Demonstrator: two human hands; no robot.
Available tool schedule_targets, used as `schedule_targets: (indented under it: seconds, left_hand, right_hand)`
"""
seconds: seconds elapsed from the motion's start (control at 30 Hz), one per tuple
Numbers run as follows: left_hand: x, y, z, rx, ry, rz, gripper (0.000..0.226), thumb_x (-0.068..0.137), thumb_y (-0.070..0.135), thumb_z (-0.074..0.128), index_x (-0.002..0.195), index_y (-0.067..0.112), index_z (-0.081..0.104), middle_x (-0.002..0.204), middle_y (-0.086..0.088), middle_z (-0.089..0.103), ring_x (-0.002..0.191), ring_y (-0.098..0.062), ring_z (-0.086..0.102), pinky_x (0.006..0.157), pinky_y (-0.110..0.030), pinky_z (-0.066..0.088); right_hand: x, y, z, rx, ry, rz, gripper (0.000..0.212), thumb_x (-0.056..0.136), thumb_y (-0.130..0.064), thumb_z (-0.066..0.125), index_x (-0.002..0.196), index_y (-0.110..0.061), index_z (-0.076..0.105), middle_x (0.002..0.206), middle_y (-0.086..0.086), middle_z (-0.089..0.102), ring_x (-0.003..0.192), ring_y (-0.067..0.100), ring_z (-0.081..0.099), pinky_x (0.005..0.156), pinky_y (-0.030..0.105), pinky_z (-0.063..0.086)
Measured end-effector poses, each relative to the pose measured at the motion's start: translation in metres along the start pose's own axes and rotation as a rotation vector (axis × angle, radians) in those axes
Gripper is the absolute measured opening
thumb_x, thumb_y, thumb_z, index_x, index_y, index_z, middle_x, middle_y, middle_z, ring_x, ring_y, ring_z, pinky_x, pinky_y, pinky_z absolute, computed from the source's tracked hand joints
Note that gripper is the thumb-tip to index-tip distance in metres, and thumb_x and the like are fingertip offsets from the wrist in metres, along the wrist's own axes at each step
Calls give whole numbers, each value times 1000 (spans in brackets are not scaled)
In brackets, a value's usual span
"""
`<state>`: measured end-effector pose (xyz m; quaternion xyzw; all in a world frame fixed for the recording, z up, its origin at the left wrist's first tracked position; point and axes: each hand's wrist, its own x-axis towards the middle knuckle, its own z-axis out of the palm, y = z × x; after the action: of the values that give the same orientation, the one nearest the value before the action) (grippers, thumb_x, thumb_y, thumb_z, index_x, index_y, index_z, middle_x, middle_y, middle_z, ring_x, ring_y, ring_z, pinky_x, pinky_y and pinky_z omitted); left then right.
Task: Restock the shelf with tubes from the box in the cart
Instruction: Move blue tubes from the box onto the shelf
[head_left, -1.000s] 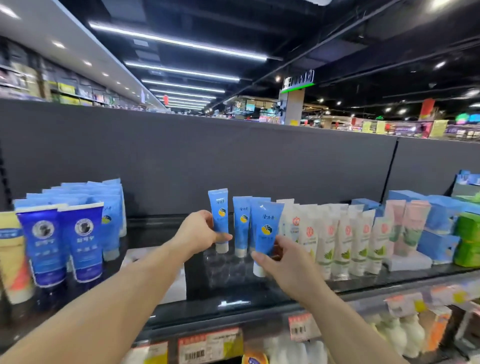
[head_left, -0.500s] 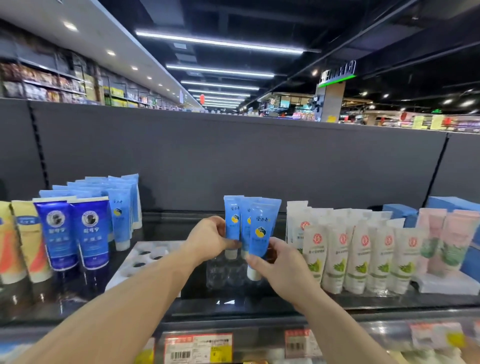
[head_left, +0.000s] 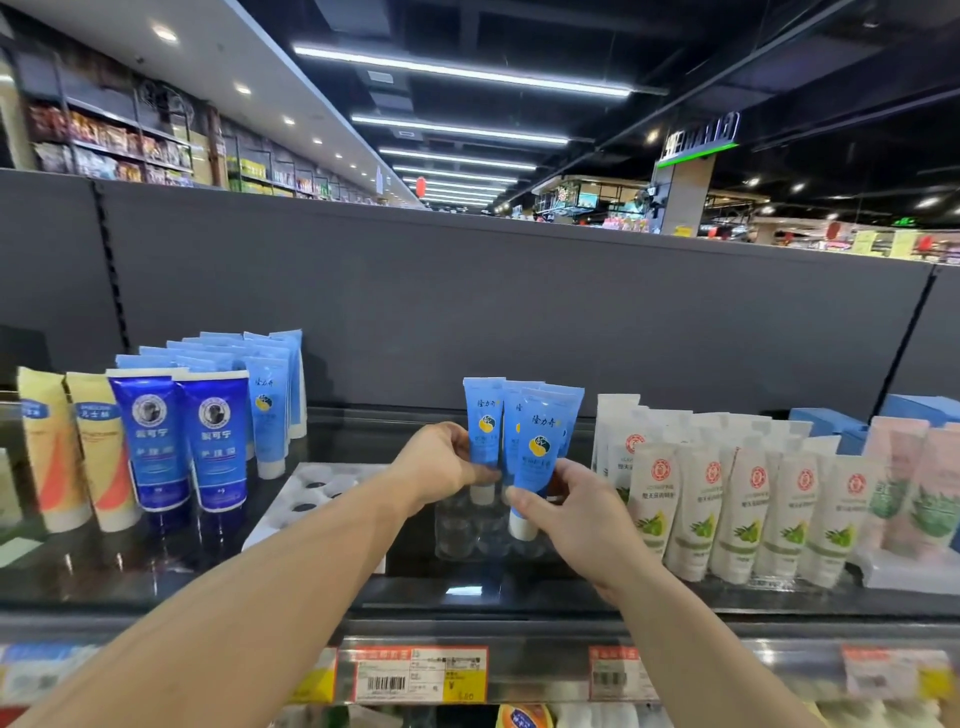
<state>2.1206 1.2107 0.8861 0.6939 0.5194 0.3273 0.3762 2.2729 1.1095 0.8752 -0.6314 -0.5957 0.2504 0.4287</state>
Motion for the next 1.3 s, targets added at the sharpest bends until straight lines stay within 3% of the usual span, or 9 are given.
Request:
schedule_targets:
  seconds: [0.37,0.47,0.53,0.63,0.77,0.93,1.03,1.3]
  left_hand:
    - [2,1,-2,-22,-34,-31,33,75,18,81,103,19,63,95,5,69,85,-5,64,65,-19,47]
    - [-3,6,-15,24,-77,-27,49,76,19,81,119,17,58,110,3,67,95,-7,63,78,-23,49]
    - [-9,11,-30,80,-23,16,62,77,21,79,133,17,51,122,2,62,107,-12,59,84,-26,47]
    - [-22,20,-55,97,22,94,43,83,27,73,123,24,58,118,7,63,104,-8,59,85,-25,46]
    - [-40,23,-61,12,-194,116,29,80,34,76,107,28,68,100,11,73,93,-7,68,81,-27,55]
    - [-39,19,-64,-51,-54,121,22,81,24,75,102,22,69,93,6,75,85,-11,72,71,-24,58]
    - [-27,15,-71,-94,90,91,24,83,22,74,105,18,66,97,6,72,84,-9,71,71,-24,58]
    - [-9,3,-48,-37,127,59,19,84,24,73,98,19,62,93,6,68,81,-9,69,66,-24,56]
  right_hand:
    - [3,-6,3,29,-13,-16,33,86,-35,68,118,-31,58,105,-18,64,98,5,60,83,25,53]
    - [6,-10,6,27,-14,-22,30,86,-34,68,113,-32,56,105,-18,63,97,5,60,83,26,54]
    - [7,-13,9,45,-29,-21,28,86,-33,69,111,-33,55,106,-16,63,98,6,61,81,25,55]
    - [9,-21,16,78,-53,-34,26,87,-30,69,110,-29,58,105,-14,64,98,6,62,79,23,56]
    - [11,-33,29,75,-128,-84,18,90,-26,66,105,-30,59,99,-15,63,97,9,62,82,25,55]
    - [15,-32,33,-35,-106,-110,30,86,-30,70,113,-30,57,105,-18,61,98,3,58,79,16,49]
    - [16,-22,20,-207,-24,-130,39,89,-29,67,127,-25,58,115,-13,63,100,1,55,88,20,47]
    - [9,1,9,-309,-19,-113,21,93,-28,60,112,-29,67,101,-15,65,95,3,59,84,24,53]
